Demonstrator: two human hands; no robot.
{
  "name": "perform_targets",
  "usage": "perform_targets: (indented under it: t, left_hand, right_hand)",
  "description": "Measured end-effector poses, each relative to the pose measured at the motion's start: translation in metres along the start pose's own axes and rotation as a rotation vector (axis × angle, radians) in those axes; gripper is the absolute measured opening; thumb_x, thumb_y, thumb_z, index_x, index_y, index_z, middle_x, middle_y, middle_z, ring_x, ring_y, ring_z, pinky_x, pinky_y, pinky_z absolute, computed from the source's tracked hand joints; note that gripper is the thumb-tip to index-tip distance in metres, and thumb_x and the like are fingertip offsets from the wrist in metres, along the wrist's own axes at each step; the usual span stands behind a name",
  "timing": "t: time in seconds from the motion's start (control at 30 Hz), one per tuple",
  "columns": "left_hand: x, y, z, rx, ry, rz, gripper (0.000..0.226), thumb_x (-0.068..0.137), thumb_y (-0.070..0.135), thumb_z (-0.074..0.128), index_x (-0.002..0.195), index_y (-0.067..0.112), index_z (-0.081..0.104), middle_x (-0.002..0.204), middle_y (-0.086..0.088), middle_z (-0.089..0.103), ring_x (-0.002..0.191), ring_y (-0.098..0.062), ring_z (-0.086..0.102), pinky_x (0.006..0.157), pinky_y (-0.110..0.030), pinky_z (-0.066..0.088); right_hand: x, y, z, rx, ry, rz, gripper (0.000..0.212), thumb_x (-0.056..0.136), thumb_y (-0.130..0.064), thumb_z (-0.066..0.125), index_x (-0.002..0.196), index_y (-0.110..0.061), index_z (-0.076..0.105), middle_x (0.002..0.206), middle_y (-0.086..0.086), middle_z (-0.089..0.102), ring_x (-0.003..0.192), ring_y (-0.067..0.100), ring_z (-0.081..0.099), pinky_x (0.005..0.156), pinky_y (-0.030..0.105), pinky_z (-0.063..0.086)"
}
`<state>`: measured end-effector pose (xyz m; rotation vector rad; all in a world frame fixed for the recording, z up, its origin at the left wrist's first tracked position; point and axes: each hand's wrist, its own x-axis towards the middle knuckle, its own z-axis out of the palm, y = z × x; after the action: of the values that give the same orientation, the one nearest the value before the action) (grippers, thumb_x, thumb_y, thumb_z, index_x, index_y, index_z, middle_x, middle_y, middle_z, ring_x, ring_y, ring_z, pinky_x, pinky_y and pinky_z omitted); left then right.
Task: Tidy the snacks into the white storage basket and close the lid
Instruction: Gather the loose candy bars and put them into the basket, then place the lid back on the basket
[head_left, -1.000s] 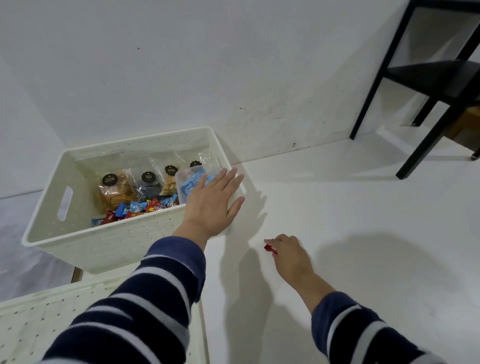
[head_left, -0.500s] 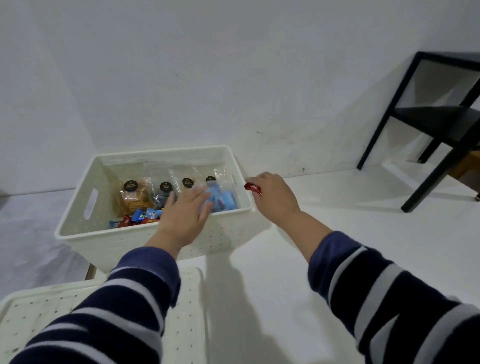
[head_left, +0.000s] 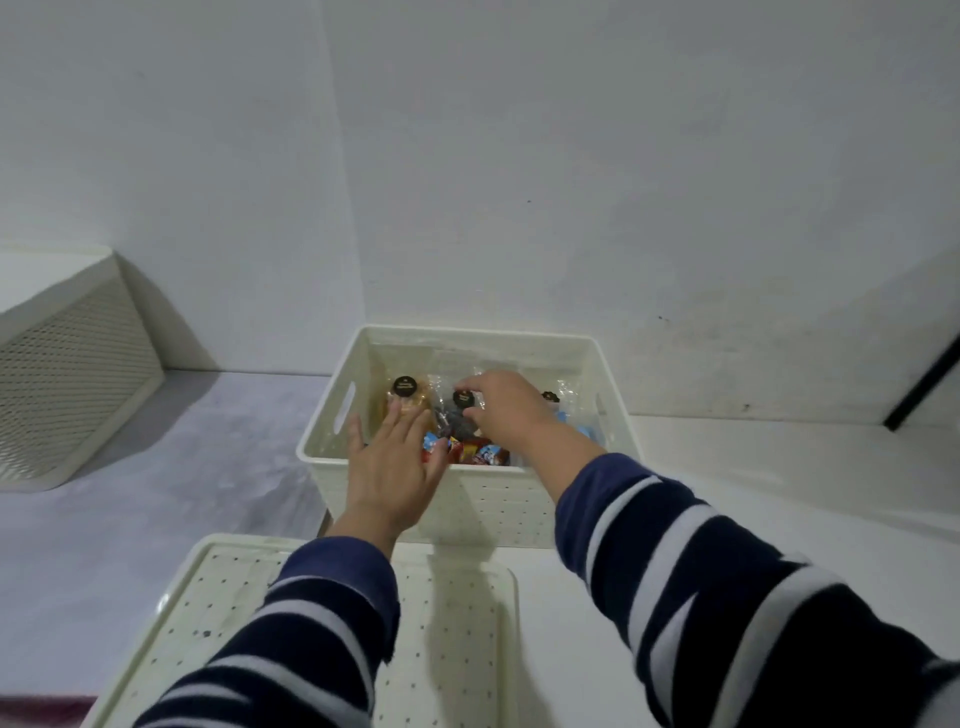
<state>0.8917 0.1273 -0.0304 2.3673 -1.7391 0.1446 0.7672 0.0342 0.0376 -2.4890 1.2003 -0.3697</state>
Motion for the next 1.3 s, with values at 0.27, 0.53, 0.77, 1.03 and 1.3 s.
perform_targets:
  t: [0.27,0.53,0.77,1.03,1.3]
  left_hand:
    - [-0.030,-0.010,-0.019,-0.100,-0.075,-0.003,0.058,0.099,0.049,0.015,0.152,0.025,0.012,0.160,0.009,0.005,0.147,-0.009,-0.007,0.115,-0.055,-0.008]
    - [-0.133,-0.050,-0.033,-0.175,-0.096,-0.180,0.056,0.100,0.042,0.030,0.150,0.021,0.020,0.160,0.004,0.010,0.148,-0.015,0.000,0.118,-0.054,0.006]
    - [-0.218,-0.117,-0.003,-0.172,-0.296,-0.426,0.060,0.097,0.041,0.041,0.150,0.023,0.019,0.161,0.001,0.005,0.148,-0.021,0.004,0.116,-0.056,0.014]
    - [-0.229,-0.187,0.027,-0.270,-0.409,-0.588,0.048,0.092,0.042,0.052,0.135,0.031,0.034,0.150,-0.015,0.015,0.132,-0.042,0.027,0.106,-0.057,0.032]
    - [-0.245,-0.192,0.013,-0.419,-0.220,-0.610,0.052,0.083,0.048,0.064,0.128,0.025,0.049,0.142,-0.015,0.033,0.126,-0.039,0.034,0.101,-0.050,0.039]
  right_hand:
    - [-0.058,0.001,0.005,-0.081,-0.040,-0.052,0.029,0.094,-0.020,0.054,0.120,-0.024,0.065,0.123,0.001,0.062,0.116,0.022,0.055,0.096,0.038,0.047]
    - [-0.151,-0.003,0.022,-0.063,-0.092,-0.083,0.030,0.096,-0.023,0.049,0.123,-0.029,0.060,0.133,-0.002,0.053,0.129,0.021,0.042,0.103,0.040,0.042]
    - [-0.232,0.006,0.097,-0.054,-0.304,0.196,0.045,0.095,-0.034,0.048,0.139,-0.027,0.043,0.144,0.004,0.041,0.132,0.027,0.036,0.104,0.039,0.040]
    - [-0.249,-0.010,0.174,0.138,-0.188,0.596,0.067,0.090,-0.052,0.051,0.147,-0.023,0.033,0.136,0.006,0.035,0.125,0.027,0.043,0.103,0.034,0.042]
    - [-0.260,-0.056,0.177,0.143,0.108,0.732,0.081,0.079,-0.056,0.065,0.147,-0.025,0.034,0.147,0.005,0.025,0.129,0.030,0.025,0.102,0.043,0.040]
